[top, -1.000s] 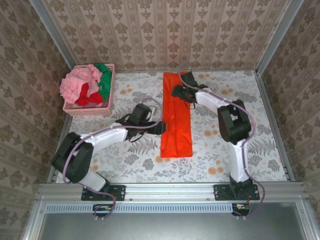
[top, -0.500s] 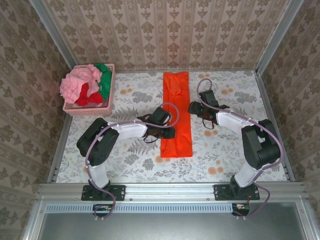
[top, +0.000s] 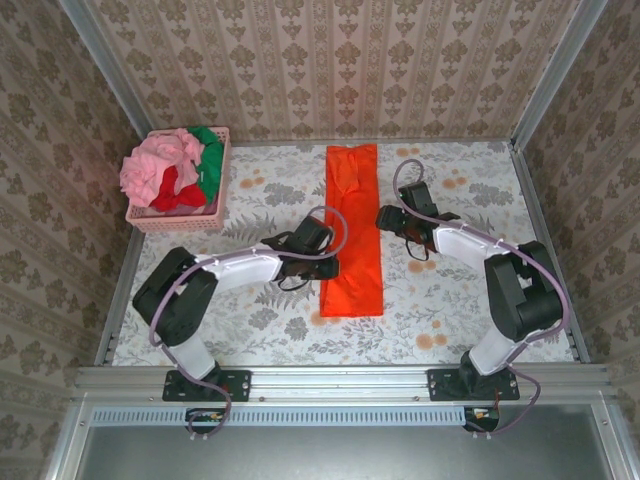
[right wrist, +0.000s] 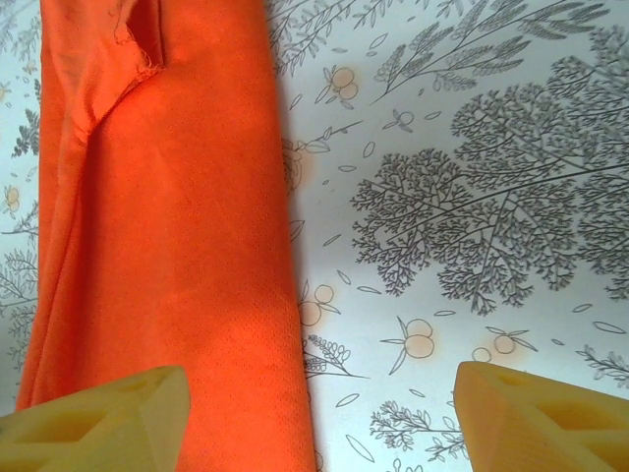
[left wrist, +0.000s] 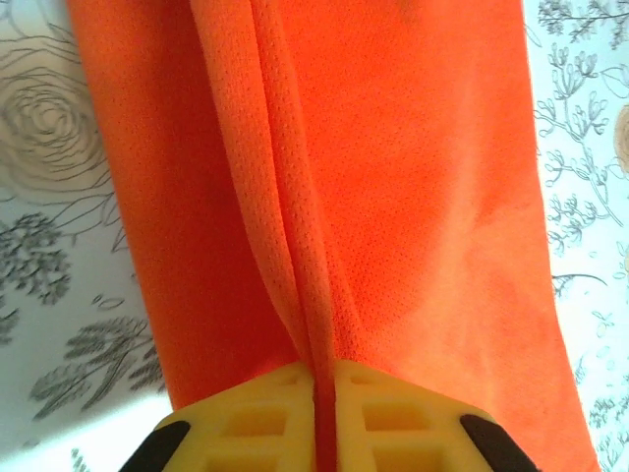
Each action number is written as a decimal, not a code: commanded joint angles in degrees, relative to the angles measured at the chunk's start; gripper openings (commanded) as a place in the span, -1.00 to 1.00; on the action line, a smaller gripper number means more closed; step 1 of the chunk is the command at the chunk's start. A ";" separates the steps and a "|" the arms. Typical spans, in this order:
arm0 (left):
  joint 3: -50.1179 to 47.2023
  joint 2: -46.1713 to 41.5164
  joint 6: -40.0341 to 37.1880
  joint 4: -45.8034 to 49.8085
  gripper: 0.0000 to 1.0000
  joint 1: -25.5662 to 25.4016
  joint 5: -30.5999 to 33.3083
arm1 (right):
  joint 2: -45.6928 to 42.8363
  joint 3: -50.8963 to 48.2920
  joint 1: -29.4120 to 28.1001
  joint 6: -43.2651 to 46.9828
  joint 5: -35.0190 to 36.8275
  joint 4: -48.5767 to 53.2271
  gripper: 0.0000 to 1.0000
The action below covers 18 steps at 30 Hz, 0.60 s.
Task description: Fold and stack the t-shirts
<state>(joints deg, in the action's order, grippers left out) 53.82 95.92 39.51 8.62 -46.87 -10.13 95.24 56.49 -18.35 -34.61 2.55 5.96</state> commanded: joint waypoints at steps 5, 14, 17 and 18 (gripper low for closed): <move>-3.64 -1.26 3.29 1.30 -0.44 -0.34 2.88 | 2.87 4.22 -3.91 2.78 -1.25 0.39 0.46; -4.94 -5.92 1.17 6.10 0.52 0.29 6.43 | -8.70 -0.88 -7.93 20.26 -0.71 4.90 0.58; -8.24 -10.26 -0.83 4.83 0.84 2.46 6.83 | -14.31 -3.62 -9.82 30.93 -0.37 8.11 0.65; -9.34 -12.36 -1.59 4.15 0.93 3.52 6.73 | -15.97 -4.68 -10.33 33.82 -0.94 8.85 0.68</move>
<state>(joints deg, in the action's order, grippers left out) 46.96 88.05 40.07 12.10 -45.58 -5.13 84.03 54.19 -27.22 -13.72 1.52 10.02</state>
